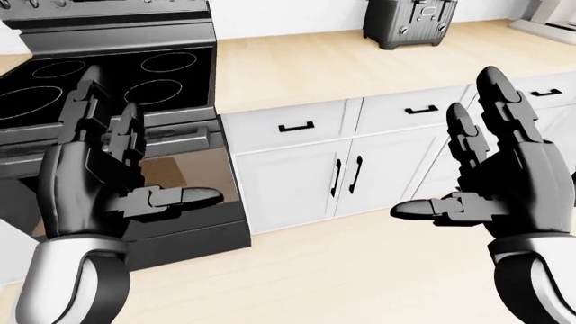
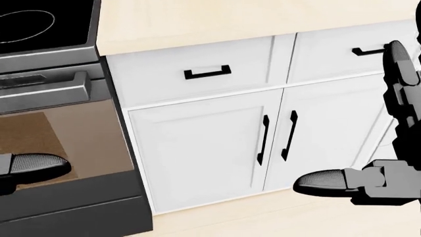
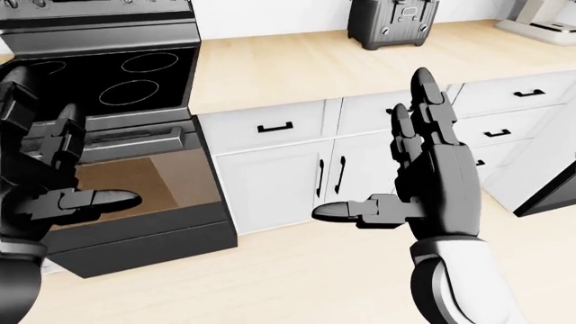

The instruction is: Navigate to the stove.

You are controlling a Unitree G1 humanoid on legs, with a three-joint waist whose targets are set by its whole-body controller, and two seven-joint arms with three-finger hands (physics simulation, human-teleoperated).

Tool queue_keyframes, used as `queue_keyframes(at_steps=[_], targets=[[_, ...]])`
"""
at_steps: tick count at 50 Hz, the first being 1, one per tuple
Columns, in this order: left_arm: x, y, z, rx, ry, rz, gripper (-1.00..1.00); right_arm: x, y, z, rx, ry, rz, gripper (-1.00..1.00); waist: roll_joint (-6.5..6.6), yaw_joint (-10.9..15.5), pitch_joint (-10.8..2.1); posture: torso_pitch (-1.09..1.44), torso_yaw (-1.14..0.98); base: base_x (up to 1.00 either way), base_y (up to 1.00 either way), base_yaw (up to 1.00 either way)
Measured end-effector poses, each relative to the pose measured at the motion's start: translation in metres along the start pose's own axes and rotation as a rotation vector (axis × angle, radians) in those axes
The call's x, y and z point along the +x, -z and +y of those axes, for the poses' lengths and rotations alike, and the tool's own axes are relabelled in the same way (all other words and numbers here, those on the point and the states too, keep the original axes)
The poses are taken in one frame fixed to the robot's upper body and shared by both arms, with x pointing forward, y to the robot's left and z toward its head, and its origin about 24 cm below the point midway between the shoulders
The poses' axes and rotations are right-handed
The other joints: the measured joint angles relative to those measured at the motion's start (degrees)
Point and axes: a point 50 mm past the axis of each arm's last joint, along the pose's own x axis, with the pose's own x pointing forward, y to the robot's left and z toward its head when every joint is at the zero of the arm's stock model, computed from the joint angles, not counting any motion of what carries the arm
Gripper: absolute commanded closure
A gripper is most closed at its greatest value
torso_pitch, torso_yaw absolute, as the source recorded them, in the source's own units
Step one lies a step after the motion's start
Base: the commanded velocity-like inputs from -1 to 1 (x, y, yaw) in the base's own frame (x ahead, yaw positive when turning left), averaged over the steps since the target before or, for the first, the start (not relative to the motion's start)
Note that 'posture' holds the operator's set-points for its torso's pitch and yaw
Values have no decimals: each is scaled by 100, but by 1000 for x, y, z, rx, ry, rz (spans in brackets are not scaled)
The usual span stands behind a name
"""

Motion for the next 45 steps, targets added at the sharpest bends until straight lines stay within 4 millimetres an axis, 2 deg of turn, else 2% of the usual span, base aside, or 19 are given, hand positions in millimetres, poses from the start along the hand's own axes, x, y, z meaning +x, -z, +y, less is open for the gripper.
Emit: queue_keyframes(at_steps=[2,4,6,8,10,13,17,19,20,21,23,25,28,30,32,33,39,42,45], targets=[[-1,-3,0,-2,-1,-20,-100,-1,-3,0,-1,1,-18,-100,225,-29,72,0,0,0,54,0],[-1,-4,0,-2,-2,-24,-100,-1,-3,0,-2,-1,-18,-100,538,-15,35,0,0,0,54,0],[0,0,5,-1,-25,4,-100,-2,2,3,18,-19,9,-100,519,84,70,0,0,0,54,0],[1,4,6,4,-43,26,-100,-2,5,5,18,-38,34,-100,476,125,52,0,0,0,54,0],[1,3,4,5,-35,19,-100,-1,3,4,21,-34,29,-100,334,113,24,0,0,0,53,0],[1,2,1,2,-14,6,-100,-1,-2,3,20,-21,-7,-100,138,90,56,0,0,0,53,0],[2,2,1,2,-13,6,-100,-1,-4,3,26,-25,-21,-100,-48,80,101,0,0,0,54,0],[2,2,0,-1,-11,2,-100,-1,-4,3,25,-23,-17,-100,-128,39,81,0,0,0,54,0],[2,4,-1,-6,-6,11,-100,0,-2,2,25,-16,-7,-100,-64,-17,118,0,0,0,54,0],[2,6,-2,-7,2,26,-100,0,1,1,25,-8,12,-100,-81,-20,112,0,0,0,54,0],[2,9,-3,-6,14,45,-100,1,5,0,17,-2,39,-100,-153,-5,1,0,0,0,54,0],[3,6,-3,-4,12,27,-100,1,3,0,8,-7,24,-100,-87,10,-45,0,0,0,53,0],[1,0,-2,-3,8,-11,-100,-1,-3,0,8,-7,-12,-100,235,-27,62,0,0,0,52,0],[1,-2,-2,0,6,-19,-100,0,-2,0,-7,-10,-11,-100,561,6,10,0,0,0,31,0],[2,3,3,1,-22,12,-100,-1,6,5,-4,-35,39,-100,580,65,125,0,0,0,0,0],[2,4,4,3,-28,22,-100,-1,10,7,-8,-41,61,-100,587,80,140,0,0,0,0,0],[1,2,2,6,-22,0,-100,2,11,8,-23,-30,61,-100,292,59,91,0,0,0,0,0],[1,4,4,6,-27,11,-100,0,13,9,-29,-40,62,-100,226,89,76,0,0,0,0,0],[1,4,5,6,-35,16,-100,0,17,11,-17,-64,86,-100,214,120,98,0,0,0,0,0]])
